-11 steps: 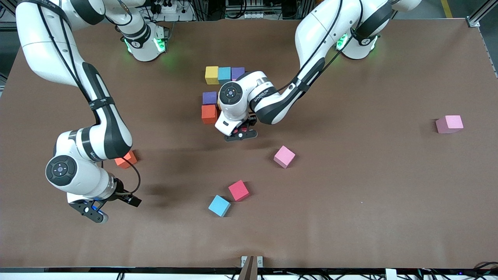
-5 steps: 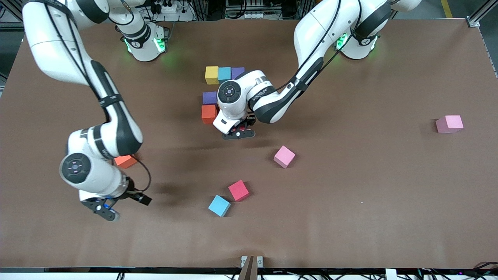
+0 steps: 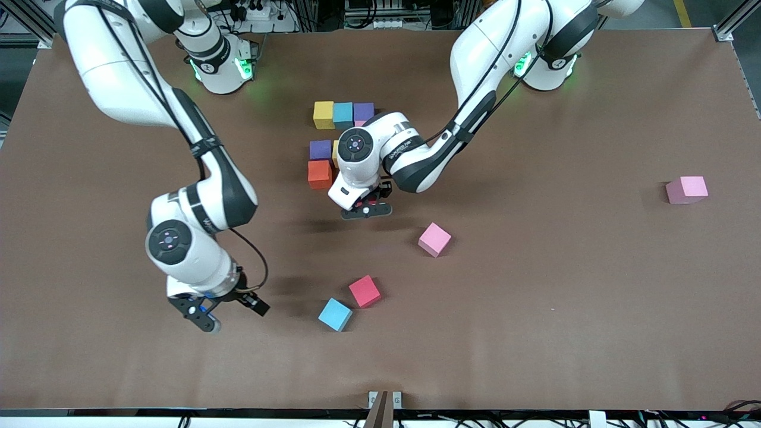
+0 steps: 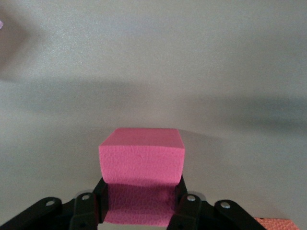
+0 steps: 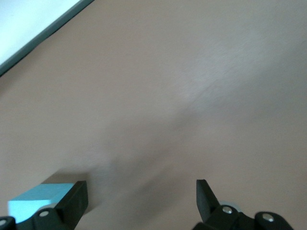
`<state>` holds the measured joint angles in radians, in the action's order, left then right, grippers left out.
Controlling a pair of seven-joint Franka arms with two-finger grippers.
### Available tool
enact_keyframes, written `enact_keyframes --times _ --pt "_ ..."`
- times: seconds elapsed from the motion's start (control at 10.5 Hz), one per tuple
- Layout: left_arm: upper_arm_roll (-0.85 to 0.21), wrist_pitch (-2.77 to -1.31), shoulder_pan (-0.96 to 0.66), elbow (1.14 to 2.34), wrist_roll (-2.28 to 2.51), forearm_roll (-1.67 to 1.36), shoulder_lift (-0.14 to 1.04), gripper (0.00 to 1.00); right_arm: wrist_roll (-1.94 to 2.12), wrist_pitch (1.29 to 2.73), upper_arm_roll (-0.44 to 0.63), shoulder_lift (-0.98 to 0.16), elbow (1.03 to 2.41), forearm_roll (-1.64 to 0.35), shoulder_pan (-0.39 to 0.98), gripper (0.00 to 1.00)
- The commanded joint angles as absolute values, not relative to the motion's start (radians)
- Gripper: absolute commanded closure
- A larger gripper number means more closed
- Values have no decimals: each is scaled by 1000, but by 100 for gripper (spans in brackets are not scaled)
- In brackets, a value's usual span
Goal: Form number 2 with 11 blocks
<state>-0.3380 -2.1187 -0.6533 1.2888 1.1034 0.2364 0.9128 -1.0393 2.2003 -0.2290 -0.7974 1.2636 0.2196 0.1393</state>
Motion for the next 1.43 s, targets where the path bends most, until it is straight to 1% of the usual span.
enact_keyframes --times 0.0,0.1,0.38,0.67,0.95,1.14,1.33 --pt "-331 -2125 -661 1275 1086 229 923 100 -1112 2212 -233 -923 1081 229 172 0" --pt "-331 -2125 -663 1278 1089 229 923 100 -1133 2220 -233 -952 1043 230 185 0" --pt "-336 -2125 -663 1278 1094 229 916 100 -1189 2235 -232 -957 1040 230 195 0" --pt "-344 -2122 -663 1279 1104 229 907 100 -1307 2287 -230 -971 1040 233 198 0" --pt "-351 -2117 -664 1296 1109 227 907 100 -1383 2356 -199 -1005 1037 233 225 0" --pt "-357 -2114 -664 1313 1127 232 905 100 -1396 2407 -152 -1028 1037 232 276 0" --pt "-367 -2108 -661 1328 1126 232 891 100 -1400 2416 -147 -1026 1034 230 288 0"
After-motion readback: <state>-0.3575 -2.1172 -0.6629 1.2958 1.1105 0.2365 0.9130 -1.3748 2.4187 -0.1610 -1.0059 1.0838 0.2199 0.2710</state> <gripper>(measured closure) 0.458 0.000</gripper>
